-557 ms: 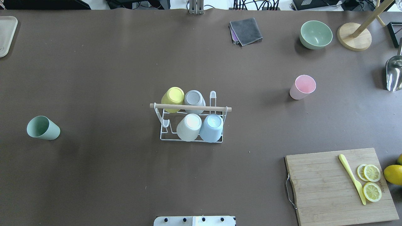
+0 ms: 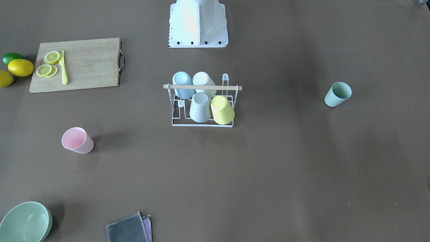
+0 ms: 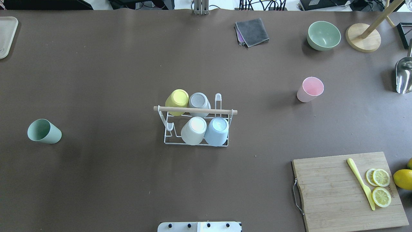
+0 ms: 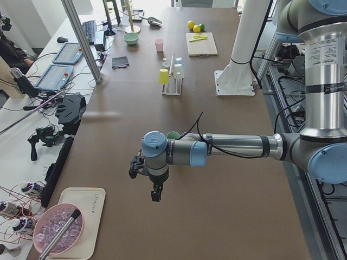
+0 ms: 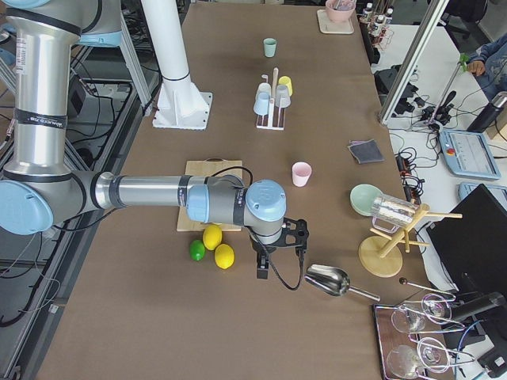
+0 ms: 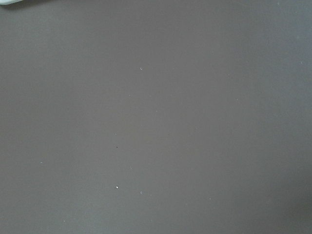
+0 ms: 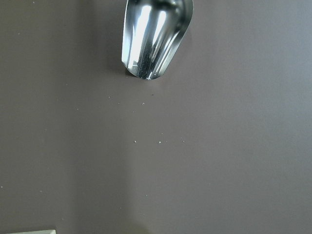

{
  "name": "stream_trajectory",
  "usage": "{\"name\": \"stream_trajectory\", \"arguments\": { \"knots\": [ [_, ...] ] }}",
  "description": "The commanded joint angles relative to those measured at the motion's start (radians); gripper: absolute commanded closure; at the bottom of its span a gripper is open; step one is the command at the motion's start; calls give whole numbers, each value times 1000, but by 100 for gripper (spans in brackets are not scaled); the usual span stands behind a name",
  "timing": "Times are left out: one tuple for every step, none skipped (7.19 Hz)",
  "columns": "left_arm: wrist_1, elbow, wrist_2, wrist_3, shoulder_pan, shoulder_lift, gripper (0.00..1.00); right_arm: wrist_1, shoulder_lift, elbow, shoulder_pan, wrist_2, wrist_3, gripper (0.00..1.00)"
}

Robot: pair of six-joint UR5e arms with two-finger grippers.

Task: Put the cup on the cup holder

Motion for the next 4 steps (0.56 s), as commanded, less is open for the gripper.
{"name": "stream_trajectory", "arguments": {
  "knots": [
    [0, 0, 0, 0, 0, 0, 2, 3, 16, -3, 0, 4, 8, 0],
    [0, 0, -1, 0, 0, -2, 2, 3, 54, -1, 2, -15, 6, 0],
    [0, 0, -1, 0, 0, 0, 2, 5, 82, 0, 0, -126, 8, 0],
    [0, -2, -1, 0, 0, -2, 2, 22, 95, 11, -3, -139, 8, 0]
  ]
}}
